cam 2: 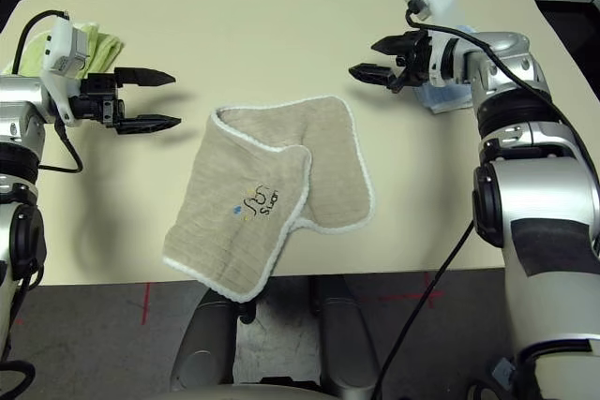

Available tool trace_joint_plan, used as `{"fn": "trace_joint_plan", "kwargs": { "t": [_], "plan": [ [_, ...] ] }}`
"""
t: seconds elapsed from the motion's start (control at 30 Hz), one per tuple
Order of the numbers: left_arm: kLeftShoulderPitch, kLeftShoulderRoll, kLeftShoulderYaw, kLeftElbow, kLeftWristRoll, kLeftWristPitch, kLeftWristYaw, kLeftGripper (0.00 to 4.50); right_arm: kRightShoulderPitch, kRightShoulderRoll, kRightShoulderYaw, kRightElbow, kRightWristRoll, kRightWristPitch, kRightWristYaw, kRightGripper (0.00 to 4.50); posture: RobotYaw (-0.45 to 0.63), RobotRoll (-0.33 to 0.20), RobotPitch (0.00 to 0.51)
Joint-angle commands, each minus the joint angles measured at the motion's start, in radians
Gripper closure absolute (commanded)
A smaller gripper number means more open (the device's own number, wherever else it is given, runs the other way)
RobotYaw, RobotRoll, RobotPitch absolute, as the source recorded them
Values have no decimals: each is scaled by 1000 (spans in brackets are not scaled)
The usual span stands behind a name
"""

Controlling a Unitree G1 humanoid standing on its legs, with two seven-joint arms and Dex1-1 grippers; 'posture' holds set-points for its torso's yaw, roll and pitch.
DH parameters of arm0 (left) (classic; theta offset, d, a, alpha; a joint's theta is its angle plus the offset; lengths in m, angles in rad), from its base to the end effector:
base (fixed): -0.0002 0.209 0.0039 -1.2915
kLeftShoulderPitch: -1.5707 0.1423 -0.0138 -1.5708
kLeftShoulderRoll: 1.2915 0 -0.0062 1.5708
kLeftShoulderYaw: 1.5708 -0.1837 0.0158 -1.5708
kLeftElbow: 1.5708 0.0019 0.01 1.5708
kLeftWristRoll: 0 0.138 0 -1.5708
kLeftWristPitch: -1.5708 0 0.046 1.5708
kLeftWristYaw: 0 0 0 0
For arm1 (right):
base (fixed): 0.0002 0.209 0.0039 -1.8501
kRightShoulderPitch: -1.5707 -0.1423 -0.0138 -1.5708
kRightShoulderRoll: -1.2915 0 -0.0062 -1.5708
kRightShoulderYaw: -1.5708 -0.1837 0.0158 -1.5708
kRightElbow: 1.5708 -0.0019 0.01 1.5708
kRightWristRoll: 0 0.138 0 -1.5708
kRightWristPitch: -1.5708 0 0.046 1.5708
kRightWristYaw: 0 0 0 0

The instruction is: Fold the towel and set it aside.

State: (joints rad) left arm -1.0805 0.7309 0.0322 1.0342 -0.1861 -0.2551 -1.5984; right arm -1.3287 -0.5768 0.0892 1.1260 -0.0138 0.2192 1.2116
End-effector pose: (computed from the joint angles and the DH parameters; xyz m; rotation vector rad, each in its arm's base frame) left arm 0.3324 0.3051 0.2440 0.5486 -0.0383 -1.2125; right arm 0.3670 -0.2418 0.2668 -0.3829 0.2566 0.9161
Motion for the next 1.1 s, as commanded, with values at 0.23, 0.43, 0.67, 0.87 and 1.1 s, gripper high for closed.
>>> {"fn": "trace_joint_plan", "kwargs": {
  "t": [0.23, 0.43, 0.67, 0.87, 1.1],
  "plan": [
    [23, 18, -25, -102, -140, 50, -16, 37, -36, 25, 78, 56, -83, 14, 106, 0, 101, 0, 325],
    [39, 9, -26, -132, -155, 66, -16, 37, -9, 75, 99, 80, -133, -39, 26, 0, 106, 0, 325],
    [86, 24, -39, -202, -181, 102, -16, 12, 10, 117, 99, 99, -160, -79, -77, 184, 116, 0, 329],
    [122, 37, -47, -250, -205, 131, -16, 0, 7, 118, 100, 102, -169, -97, -73, 1954, 113, 0, 329],
    [147, 40, -45, -276, -214, 151, -16, 0, -4, 119, 73, 89, -144, -97, -73, 4477, 115, 0, 324]
  ]
}}
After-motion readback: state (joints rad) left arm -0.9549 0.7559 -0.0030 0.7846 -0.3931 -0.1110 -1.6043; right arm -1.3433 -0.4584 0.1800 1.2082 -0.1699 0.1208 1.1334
